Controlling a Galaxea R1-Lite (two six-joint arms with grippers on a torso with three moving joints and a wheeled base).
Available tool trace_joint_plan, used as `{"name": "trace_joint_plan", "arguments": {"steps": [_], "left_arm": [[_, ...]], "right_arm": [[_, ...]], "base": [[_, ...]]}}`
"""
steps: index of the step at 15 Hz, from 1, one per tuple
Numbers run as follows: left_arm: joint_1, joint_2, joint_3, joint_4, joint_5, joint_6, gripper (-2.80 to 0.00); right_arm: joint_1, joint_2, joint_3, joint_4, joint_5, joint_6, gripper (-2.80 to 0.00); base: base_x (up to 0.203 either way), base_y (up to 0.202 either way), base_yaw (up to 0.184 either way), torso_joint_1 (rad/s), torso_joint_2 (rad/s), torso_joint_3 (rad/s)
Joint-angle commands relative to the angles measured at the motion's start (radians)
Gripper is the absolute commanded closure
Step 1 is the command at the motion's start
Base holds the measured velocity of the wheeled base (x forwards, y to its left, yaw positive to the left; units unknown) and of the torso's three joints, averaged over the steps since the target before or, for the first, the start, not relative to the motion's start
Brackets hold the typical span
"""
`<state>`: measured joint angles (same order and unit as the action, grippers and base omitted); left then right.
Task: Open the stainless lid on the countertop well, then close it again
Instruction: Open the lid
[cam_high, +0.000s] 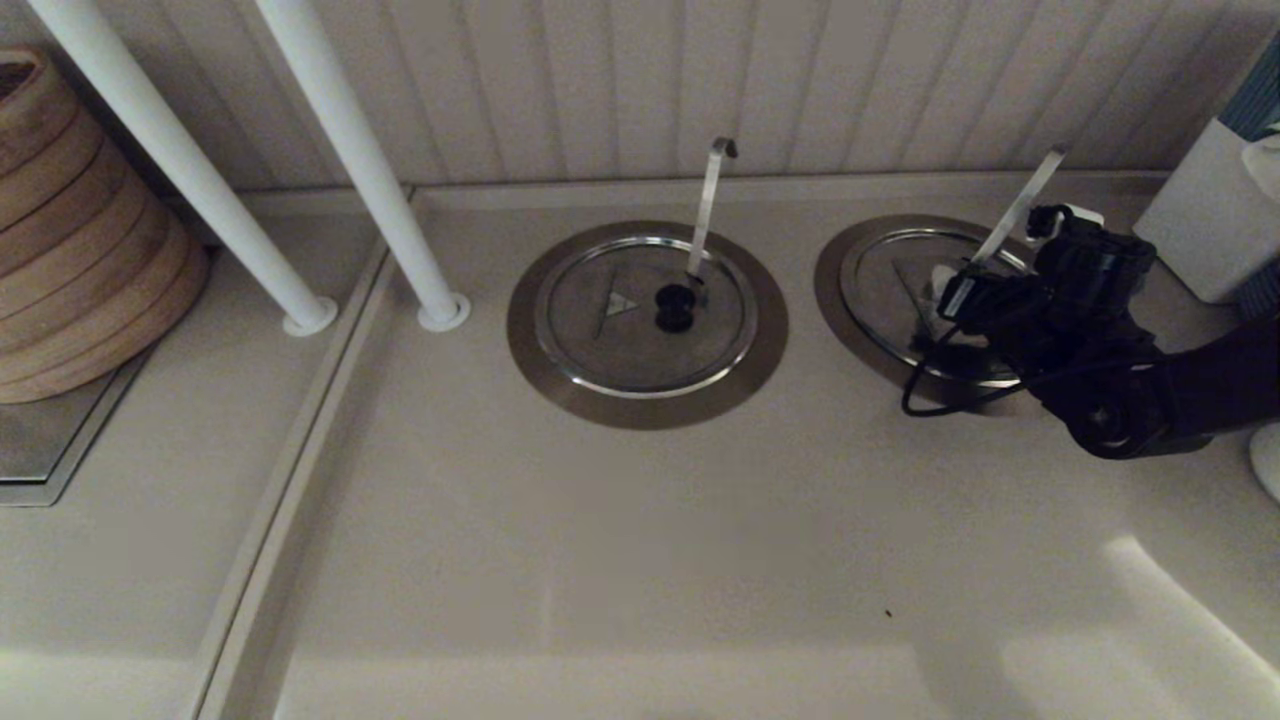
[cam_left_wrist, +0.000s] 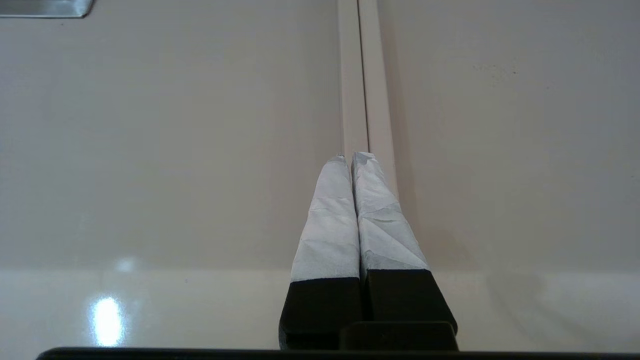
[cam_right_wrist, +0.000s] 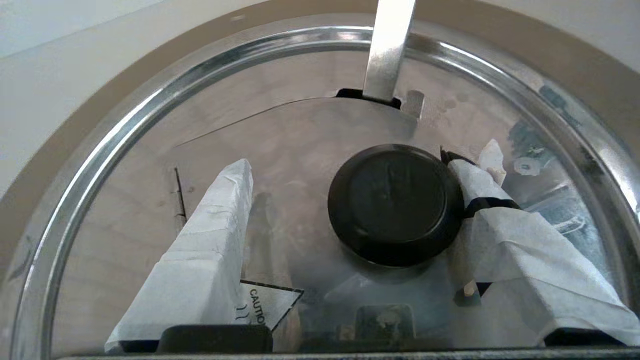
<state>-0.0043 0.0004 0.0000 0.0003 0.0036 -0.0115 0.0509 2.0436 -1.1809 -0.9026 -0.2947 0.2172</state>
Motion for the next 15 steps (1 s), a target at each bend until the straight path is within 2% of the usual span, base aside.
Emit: {"name": "trace_joint_plan", "arguments": {"steps": [1, 15], "left_arm": [[0.0, 0.001, 0.0, 0.0, 0.001, -0.001, 0.0], [0.0, 0.001, 0.0, 0.0, 0.001, -0.001, 0.0]], "right_arm": [[0.004, -0.006, 0.001, -0.006, -0.001, 0.001, -2.8], [0.015, -0.051, 0.007, -0.006, -0.001, 0.005, -2.8]], "base": [[0.0, 0.0, 0.0, 0.0, 0.0, 0.0], [0.0, 0.0, 0.0, 0.0, 0.0, 0.0]]}}
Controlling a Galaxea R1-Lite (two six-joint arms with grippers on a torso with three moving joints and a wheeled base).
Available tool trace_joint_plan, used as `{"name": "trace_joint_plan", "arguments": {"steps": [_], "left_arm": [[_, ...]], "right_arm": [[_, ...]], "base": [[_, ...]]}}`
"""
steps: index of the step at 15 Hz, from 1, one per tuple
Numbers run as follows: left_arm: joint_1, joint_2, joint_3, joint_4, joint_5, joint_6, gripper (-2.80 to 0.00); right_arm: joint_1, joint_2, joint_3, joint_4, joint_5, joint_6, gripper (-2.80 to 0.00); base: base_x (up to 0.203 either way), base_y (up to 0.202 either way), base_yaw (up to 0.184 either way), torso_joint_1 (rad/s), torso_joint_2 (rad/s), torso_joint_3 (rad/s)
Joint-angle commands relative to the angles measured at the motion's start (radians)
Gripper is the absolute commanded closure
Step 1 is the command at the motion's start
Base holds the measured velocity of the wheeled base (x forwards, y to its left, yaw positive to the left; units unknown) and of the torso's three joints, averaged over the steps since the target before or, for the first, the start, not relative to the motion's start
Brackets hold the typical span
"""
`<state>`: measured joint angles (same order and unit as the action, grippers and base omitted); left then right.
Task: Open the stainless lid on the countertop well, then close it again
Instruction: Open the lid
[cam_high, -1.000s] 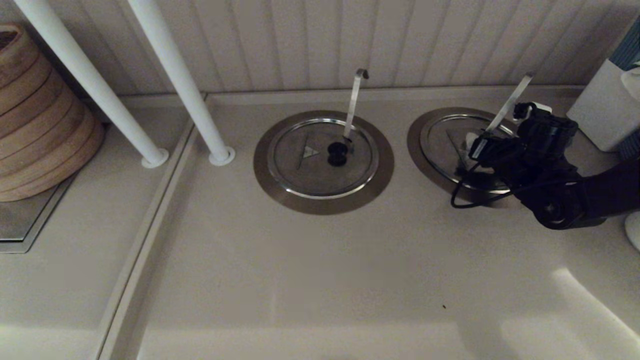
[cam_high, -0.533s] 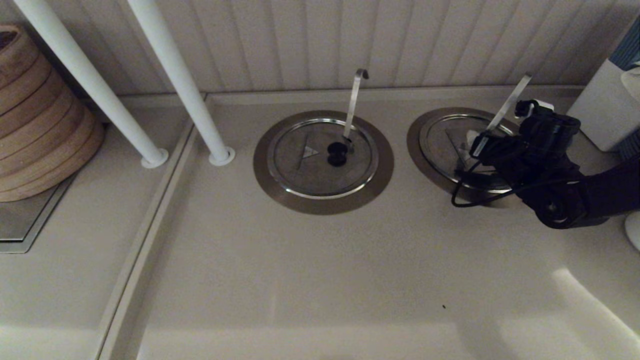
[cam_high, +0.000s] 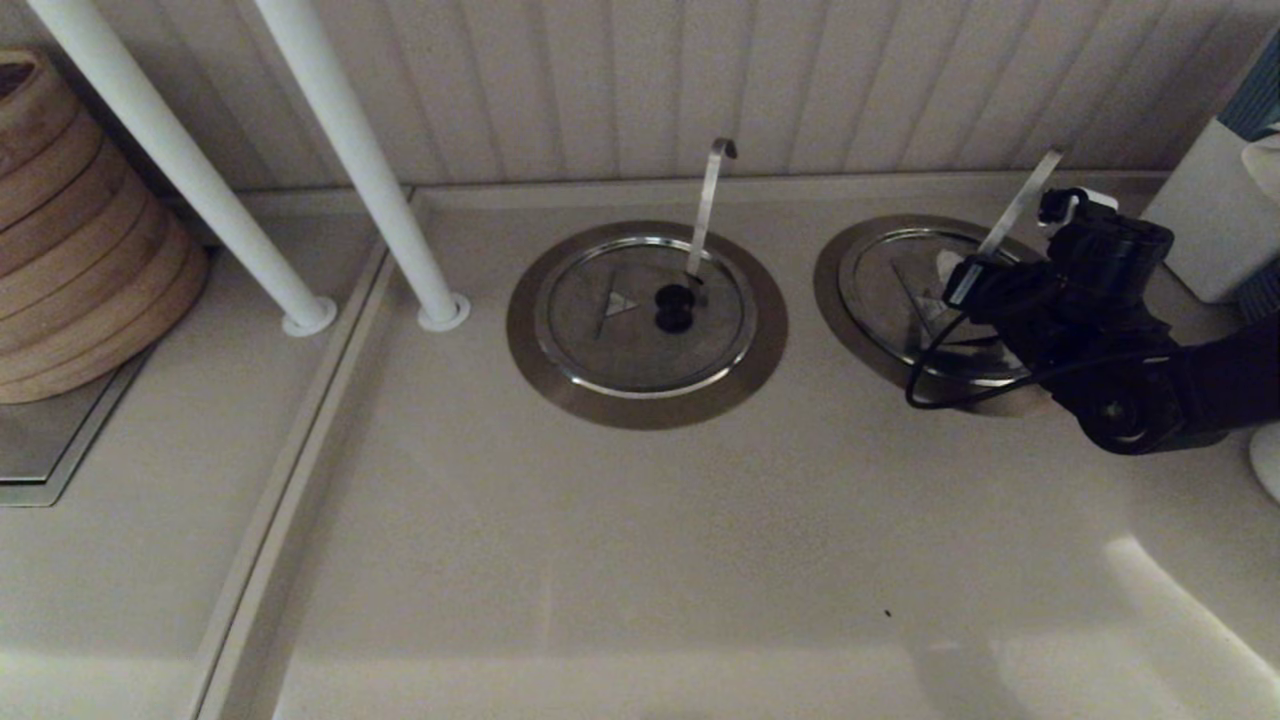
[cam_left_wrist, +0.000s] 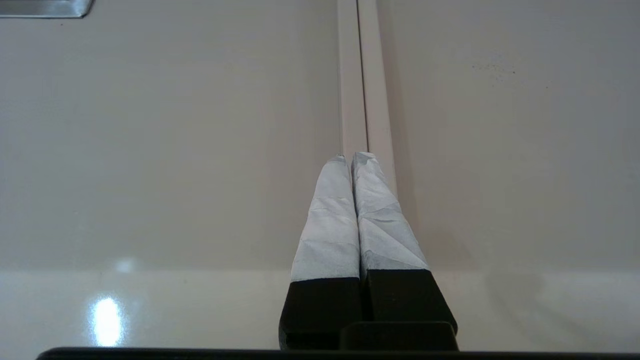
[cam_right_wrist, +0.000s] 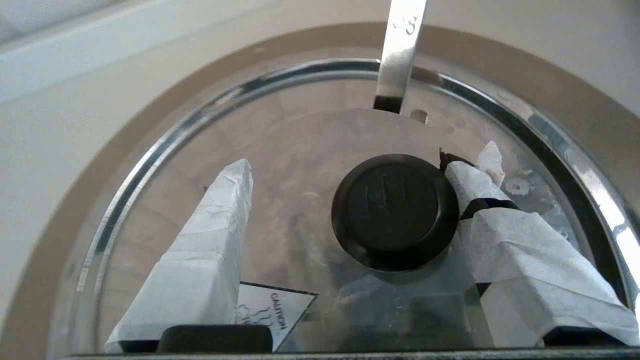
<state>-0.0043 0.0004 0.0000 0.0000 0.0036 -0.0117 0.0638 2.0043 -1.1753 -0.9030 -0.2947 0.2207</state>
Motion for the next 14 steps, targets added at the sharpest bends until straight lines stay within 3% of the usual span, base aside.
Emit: {"name": "trace_joint_plan", "arguments": {"steps": [1, 14], "left_arm": [[0.0, 0.001, 0.0, 0.0, 0.001, -0.001, 0.0], [0.0, 0.001, 0.0, 0.0, 0.0, -0.001, 0.0]], "right_arm": [[0.002, -0.015, 0.002, -0.005, -0.001, 0.002, -2.8], [0.058, -0.061, 0.028, -0.005, -0.007, 0.002, -2.8]], "base": [[0.0, 0.0, 0.0, 0.0, 0.0, 0.0], [0.0, 0.0, 0.0, 0.0, 0.0, 0.0]]}}
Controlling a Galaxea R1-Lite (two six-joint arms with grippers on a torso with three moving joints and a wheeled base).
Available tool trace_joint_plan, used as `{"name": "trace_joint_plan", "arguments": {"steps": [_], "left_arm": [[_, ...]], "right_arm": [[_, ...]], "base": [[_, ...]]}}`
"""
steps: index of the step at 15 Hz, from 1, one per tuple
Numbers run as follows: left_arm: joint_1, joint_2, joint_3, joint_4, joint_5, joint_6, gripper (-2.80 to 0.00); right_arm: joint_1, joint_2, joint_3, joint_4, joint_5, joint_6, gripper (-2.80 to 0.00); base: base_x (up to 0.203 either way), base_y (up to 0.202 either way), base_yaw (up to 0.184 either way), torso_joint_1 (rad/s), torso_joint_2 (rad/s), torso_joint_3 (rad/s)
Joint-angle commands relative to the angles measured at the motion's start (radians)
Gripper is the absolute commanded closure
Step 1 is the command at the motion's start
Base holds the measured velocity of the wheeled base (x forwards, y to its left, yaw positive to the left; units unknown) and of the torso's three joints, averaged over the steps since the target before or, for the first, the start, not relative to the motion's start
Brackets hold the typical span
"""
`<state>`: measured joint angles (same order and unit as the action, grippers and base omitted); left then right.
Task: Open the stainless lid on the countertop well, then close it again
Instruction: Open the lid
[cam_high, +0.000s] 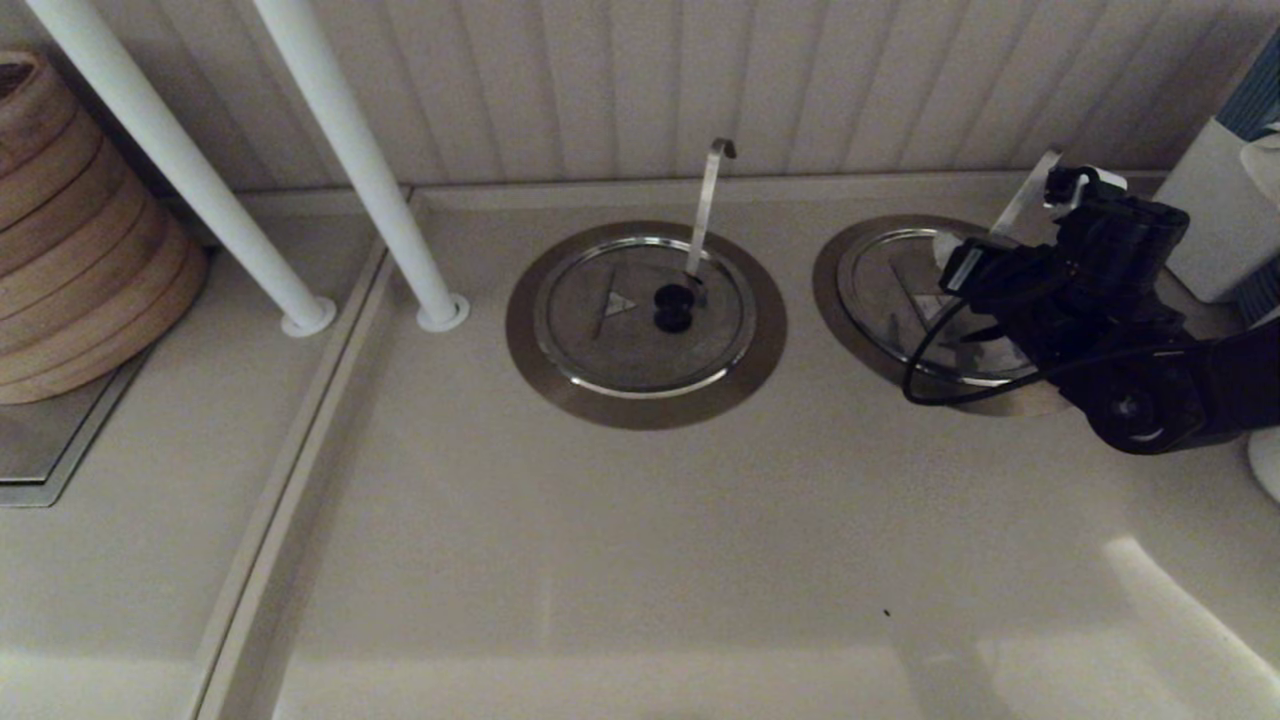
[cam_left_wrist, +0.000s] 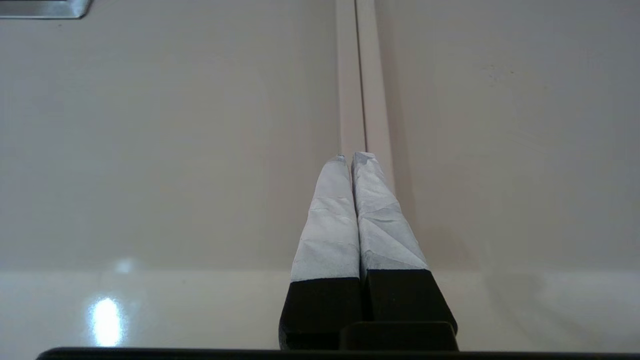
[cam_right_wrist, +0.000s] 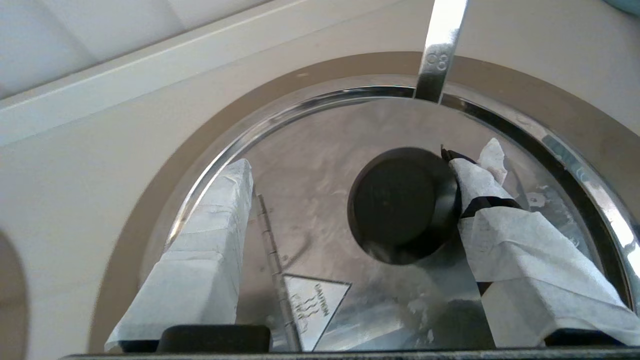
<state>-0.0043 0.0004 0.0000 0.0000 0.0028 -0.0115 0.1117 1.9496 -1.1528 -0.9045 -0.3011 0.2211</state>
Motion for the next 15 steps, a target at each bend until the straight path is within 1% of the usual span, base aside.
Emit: {"name": "trace_joint_plan", "arguments": {"steps": [1, 15], "left_arm": [[0.001, 0.001, 0.0, 0.0, 0.0, -0.001, 0.0], [0.0, 0.001, 0.0, 0.0, 0.001, -0.001, 0.0]], "right_arm": [[0.015, -0.006, 0.007, -0.004, -0.003, 0.001, -2.8], [0.09, -0.077, 0.068, -0.007, -0.005, -0.002, -2.8]], "base": [[0.0, 0.0, 0.0, 0.0, 0.0, 0.0], [0.0, 0.0, 0.0, 0.0, 0.0, 0.0]]}}
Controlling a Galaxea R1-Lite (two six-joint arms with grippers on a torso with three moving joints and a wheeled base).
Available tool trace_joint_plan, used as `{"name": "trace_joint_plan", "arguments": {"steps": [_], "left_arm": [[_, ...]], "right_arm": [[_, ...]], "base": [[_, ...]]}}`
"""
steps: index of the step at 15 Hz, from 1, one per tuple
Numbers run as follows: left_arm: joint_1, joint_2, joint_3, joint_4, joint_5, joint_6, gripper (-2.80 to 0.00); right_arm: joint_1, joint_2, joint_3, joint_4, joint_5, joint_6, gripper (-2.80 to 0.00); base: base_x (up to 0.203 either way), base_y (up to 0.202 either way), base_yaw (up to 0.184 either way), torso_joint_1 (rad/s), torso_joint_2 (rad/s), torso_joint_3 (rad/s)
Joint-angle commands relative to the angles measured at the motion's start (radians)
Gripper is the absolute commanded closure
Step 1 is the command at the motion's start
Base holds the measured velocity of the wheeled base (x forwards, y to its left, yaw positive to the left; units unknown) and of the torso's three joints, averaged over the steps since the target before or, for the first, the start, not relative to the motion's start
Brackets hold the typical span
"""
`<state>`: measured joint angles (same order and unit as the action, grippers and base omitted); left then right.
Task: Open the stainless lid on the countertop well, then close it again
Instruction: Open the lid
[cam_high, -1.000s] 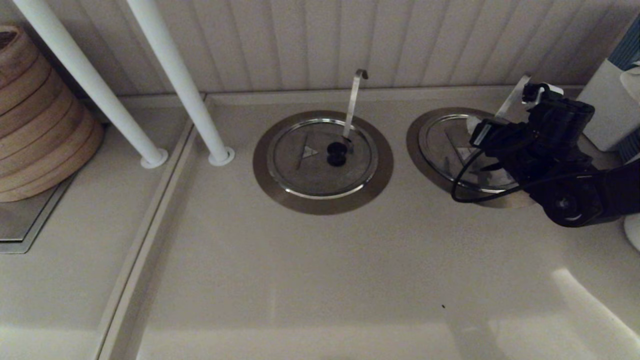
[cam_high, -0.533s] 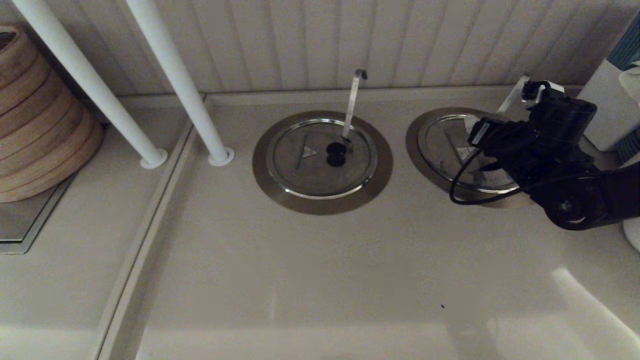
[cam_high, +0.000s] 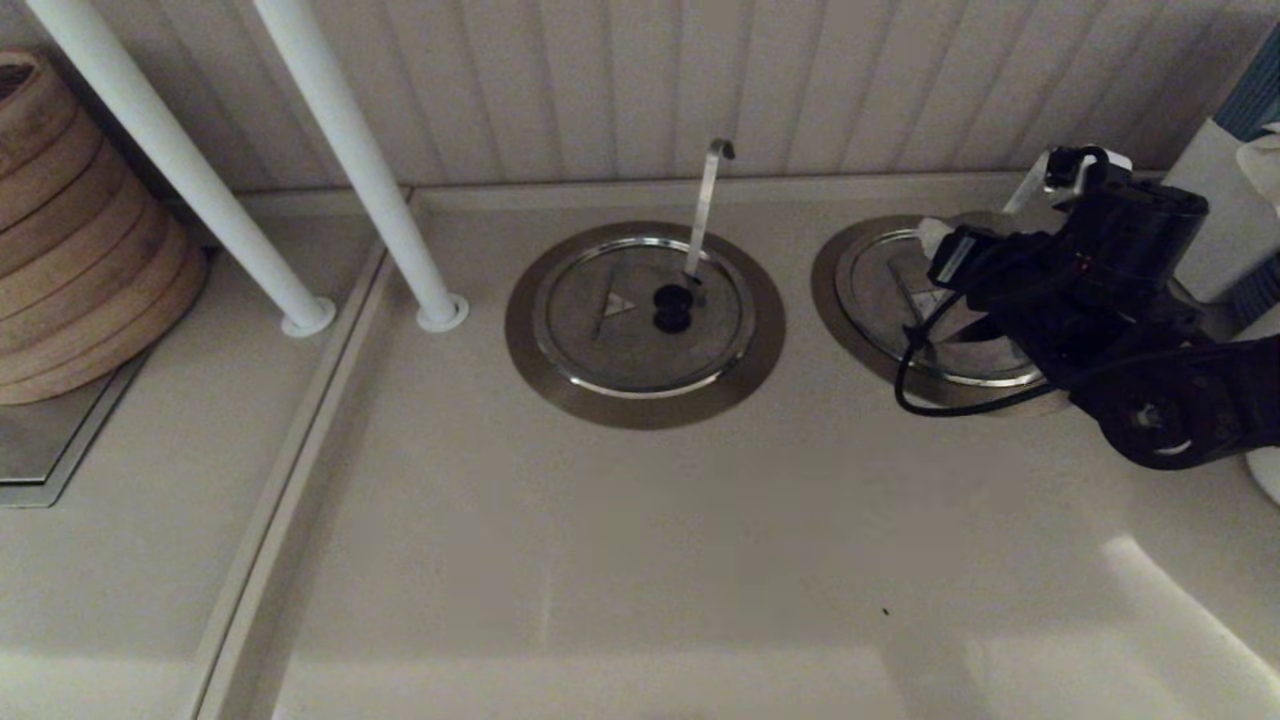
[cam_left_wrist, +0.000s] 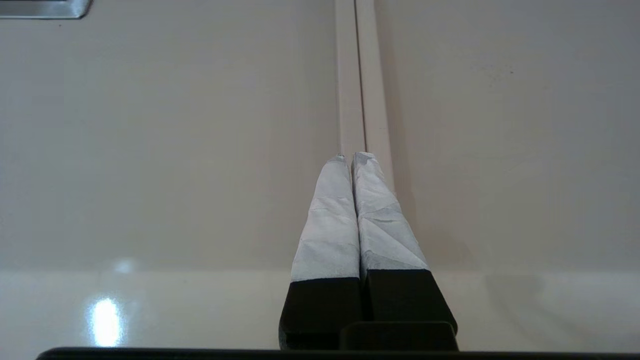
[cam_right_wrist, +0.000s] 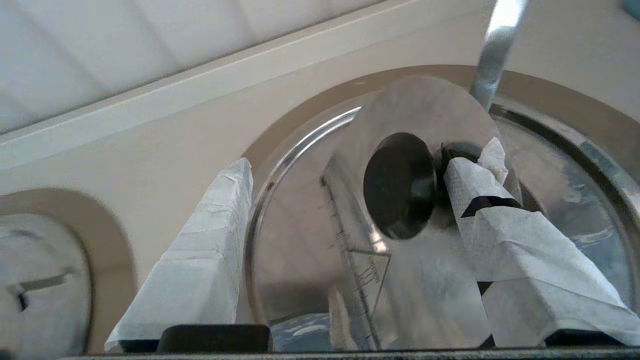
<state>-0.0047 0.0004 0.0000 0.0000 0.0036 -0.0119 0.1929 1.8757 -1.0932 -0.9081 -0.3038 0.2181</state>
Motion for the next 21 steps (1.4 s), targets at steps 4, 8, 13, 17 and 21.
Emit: {"name": "trace_joint_plan", "arguments": {"steps": [4, 8, 13, 17, 21], "left_arm": [[0.0, 0.001, 0.0, 0.0, 0.0, 0.0, 0.0], [0.0, 0.001, 0.0, 0.0, 0.001, 0.0, 0.0], [0.0, 0.001, 0.0, 0.0, 0.001, 0.0, 0.0], [0.002, 0.001, 0.0, 0.0, 0.001, 0.0, 0.0], [0.0, 0.001, 0.0, 0.0, 0.001, 0.0, 0.0]], "right_arm": [[0.063, -0.022, 0.049, -0.006, -0.005, 0.0, -2.8], [0.116, -0.029, 0.072, -0.006, -0.032, -0.003, -2.8], [0.137, -0.052, 0.086, -0.006, -0.035, -0.003, -2.8], [0.158, -0.064, 0.098, -0.006, -0.035, -0.003, -2.8], [0.069, -0.026, 0.053, 0.001, -0.033, -0.009, -2.8]], "base": [[0.0, 0.0, 0.0, 0.0, 0.0, 0.0], [0.0, 0.0, 0.0, 0.0, 0.0, 0.0], [0.0, 0.0, 0.0, 0.0, 0.0, 0.0], [0.0, 0.0, 0.0, 0.0, 0.0, 0.0], [0.0, 0.0, 0.0, 0.0, 0.0, 0.0]]}}
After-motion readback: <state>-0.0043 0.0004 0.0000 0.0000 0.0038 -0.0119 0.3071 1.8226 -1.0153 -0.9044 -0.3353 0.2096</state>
